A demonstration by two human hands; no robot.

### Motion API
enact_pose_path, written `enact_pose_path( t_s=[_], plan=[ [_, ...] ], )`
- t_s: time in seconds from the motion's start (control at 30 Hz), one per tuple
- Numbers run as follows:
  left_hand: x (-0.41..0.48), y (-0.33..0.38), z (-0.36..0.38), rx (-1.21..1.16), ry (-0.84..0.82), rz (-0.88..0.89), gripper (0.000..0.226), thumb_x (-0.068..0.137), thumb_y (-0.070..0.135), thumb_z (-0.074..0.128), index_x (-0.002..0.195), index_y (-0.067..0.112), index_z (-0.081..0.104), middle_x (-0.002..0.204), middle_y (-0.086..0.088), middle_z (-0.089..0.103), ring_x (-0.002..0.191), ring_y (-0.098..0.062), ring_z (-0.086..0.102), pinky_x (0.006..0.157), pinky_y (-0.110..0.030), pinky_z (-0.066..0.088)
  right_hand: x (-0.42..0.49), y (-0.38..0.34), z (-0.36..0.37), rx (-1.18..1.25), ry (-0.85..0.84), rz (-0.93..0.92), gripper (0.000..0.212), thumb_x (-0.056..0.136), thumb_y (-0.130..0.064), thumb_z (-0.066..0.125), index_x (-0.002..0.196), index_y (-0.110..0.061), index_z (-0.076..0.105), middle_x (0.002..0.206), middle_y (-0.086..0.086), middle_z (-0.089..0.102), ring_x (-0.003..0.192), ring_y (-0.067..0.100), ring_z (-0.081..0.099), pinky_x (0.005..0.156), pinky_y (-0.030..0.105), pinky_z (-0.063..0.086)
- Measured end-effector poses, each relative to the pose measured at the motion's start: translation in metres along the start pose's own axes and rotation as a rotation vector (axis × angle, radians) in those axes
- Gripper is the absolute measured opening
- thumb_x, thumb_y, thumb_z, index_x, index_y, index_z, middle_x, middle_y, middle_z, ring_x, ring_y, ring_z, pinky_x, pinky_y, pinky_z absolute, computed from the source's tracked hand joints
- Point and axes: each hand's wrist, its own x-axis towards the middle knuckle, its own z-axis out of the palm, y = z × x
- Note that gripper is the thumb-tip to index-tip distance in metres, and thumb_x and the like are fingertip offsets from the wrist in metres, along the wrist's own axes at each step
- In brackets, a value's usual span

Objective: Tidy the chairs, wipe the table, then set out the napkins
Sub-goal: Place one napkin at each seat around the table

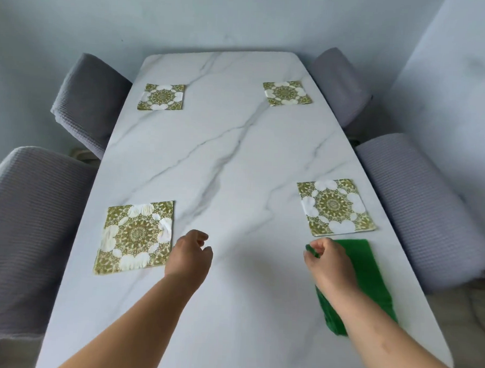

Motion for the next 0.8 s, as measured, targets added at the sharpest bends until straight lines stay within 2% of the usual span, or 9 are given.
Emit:
enact_pose_path(
  t_s=[0.1, 0.2, 0.33, 0.43, 0.5, 0.57, 0.67, 0.8],
  plan=[
    [-0.019, 0.020, 0.026, -0.023, -0.051, -0.024, 0.030, 0.085, 0.018, 0.054, 0.114, 0.024, 0.059, 0.113, 0.006, 0.061, 0.096, -0.018, 0.059, 0.079, -0.034, 0.053, 0.005, 0.039, -0.025, -0.251, 0.041, 0.117, 0.054, 0.088, -0.033, 0.065, 0.134, -0.011, 0.048, 0.133, 0.011, 0.052, 0.122, 0.032, 0.048, 0.099, 0.041, 0.044],
    [-0.042, 0.035, 0.050, -0.025, -0.091, -0.024, 0.029, 0.086, 0.019, 0.054, 0.114, 0.024, 0.059, 0.113, 0.006, 0.061, 0.096, -0.016, 0.058, 0.078, -0.032, 0.052, 0.008, 0.071, -0.044, -0.310, -0.021, 0.291, 0.070, 0.088, -0.040, 0.063, 0.143, -0.007, 0.033, 0.142, 0.015, 0.042, 0.127, 0.038, 0.041, 0.099, 0.046, 0.043],
    [-0.060, 0.046, 0.068, -0.019, -0.129, -0.034, 0.028, 0.087, 0.021, 0.054, 0.114, 0.025, 0.059, 0.112, 0.007, 0.060, 0.093, -0.012, 0.056, 0.072, -0.026, 0.046, 0.014, 0.087, -0.052, -0.257, -0.013, 0.332, 0.069, 0.083, -0.045, 0.069, 0.130, -0.003, 0.040, 0.129, 0.017, 0.050, 0.115, 0.038, 0.051, 0.090, 0.045, 0.048],
    [-0.069, 0.048, 0.070, -0.037, -0.170, -0.042, 0.029, 0.087, 0.024, 0.056, 0.115, 0.025, 0.059, 0.110, 0.008, 0.059, 0.091, -0.013, 0.057, 0.071, -0.026, 0.046, 0.018, 0.089, -0.058, 0.031, -0.048, 0.375, 0.056, 0.078, -0.040, 0.075, 0.109, 0.001, 0.054, 0.107, 0.017, 0.065, 0.089, 0.036, 0.064, 0.073, 0.043, 0.054],
    [-0.074, 0.048, 0.069, -0.086, -0.207, -0.068, 0.031, 0.086, 0.029, 0.058, 0.116, 0.024, 0.058, 0.109, 0.007, 0.060, 0.090, -0.012, 0.058, 0.074, -0.027, 0.049, 0.016, 0.085, -0.059, 0.236, -0.091, 0.330, 0.034, 0.077, -0.025, 0.075, 0.097, 0.000, 0.064, 0.093, 0.020, 0.071, 0.081, 0.037, 0.069, 0.070, 0.048, 0.057],
    [-0.079, 0.046, 0.068, -0.149, -0.233, -0.095, 0.036, 0.085, 0.036, 0.061, 0.118, 0.023, 0.057, 0.110, 0.006, 0.059, 0.090, -0.010, 0.059, 0.079, -0.029, 0.050, 0.008, 0.072, -0.060, 0.311, -0.136, 0.248, 0.020, 0.076, -0.015, 0.071, 0.095, -0.009, 0.065, 0.087, 0.014, 0.072, 0.079, 0.034, 0.069, 0.074, 0.049, 0.058],
    [-0.084, 0.038, 0.060, -0.292, -0.260, -0.154, 0.049, 0.083, 0.050, 0.060, 0.123, 0.023, 0.053, 0.112, 0.007, 0.059, 0.095, -0.010, 0.058, 0.087, -0.030, 0.049, -0.009, 0.037, -0.056, 0.282, -0.235, 0.076, 0.020, 0.080, -0.017, 0.067, 0.097, -0.020, 0.059, 0.088, 0.003, 0.069, 0.079, 0.025, 0.067, 0.077, 0.043, 0.058],
    [-0.091, 0.019, 0.042, -0.492, -0.269, -0.219, 0.073, 0.074, 0.071, 0.053, 0.129, 0.022, 0.050, 0.121, 0.003, 0.058, 0.108, -0.014, 0.056, 0.098, -0.038, 0.045, -0.046, -0.020, -0.040, 0.291, -0.356, -0.148, 0.020, 0.085, -0.024, 0.066, 0.103, -0.018, 0.058, 0.094, -0.001, 0.067, 0.083, 0.016, 0.065, 0.072, 0.029, 0.054]
  ],
)
